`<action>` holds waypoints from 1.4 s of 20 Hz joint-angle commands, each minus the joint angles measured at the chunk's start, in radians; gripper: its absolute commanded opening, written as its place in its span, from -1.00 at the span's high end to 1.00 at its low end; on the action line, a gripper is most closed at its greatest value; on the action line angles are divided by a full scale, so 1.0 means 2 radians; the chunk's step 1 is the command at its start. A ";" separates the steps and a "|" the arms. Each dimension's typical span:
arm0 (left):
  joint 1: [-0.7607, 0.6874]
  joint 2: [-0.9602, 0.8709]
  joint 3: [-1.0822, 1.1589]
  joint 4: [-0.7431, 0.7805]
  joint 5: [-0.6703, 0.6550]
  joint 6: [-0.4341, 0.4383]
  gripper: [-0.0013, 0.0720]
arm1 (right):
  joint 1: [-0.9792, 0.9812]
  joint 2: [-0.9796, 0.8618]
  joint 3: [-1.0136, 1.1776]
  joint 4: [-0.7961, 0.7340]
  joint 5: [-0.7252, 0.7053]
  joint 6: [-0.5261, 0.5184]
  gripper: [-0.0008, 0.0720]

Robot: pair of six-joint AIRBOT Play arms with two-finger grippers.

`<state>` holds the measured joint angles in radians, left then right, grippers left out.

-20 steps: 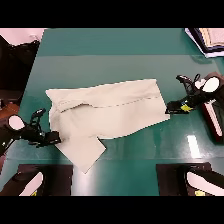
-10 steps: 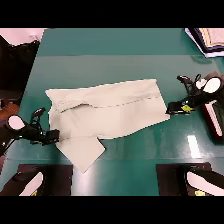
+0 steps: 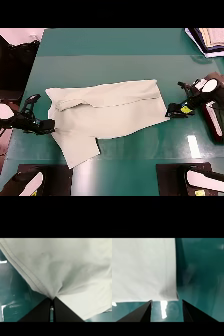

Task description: Fold the shirts.

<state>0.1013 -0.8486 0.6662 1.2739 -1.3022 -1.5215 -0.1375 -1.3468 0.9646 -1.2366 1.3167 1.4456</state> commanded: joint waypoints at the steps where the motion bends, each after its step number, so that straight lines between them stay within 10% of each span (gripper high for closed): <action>1: 0.000 0.000 0.010 0.000 -0.004 0.002 0.88 | -0.003 -0.030 0.000 0.030 -0.004 0.000 -0.24; 3: 0.000 0.000 0.010 0.000 -0.004 0.002 0.88 | -0.003 -0.038 0.000 0.029 -0.002 0.000 -0.10; 5: 0.000 0.000 0.010 -0.001 -0.005 0.002 0.88 | -0.003 -0.033 0.000 0.029 0.008 -0.022 0.93; 15: 0.000 0.000 0.091 -0.106 -0.038 0.045 0.89 | -0.008 0.182 0.001 0.031 0.057 -0.027 0.93; 28: 0.000 0.000 0.610 -0.110 -0.012 0.044 0.89 | -0.008 0.345 0.245 0.028 -0.109 -0.007 0.94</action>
<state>0.1013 -0.8478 1.6775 1.0554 -1.3579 -1.4338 -0.1532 -0.6830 1.3216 -1.1763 1.1591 1.4288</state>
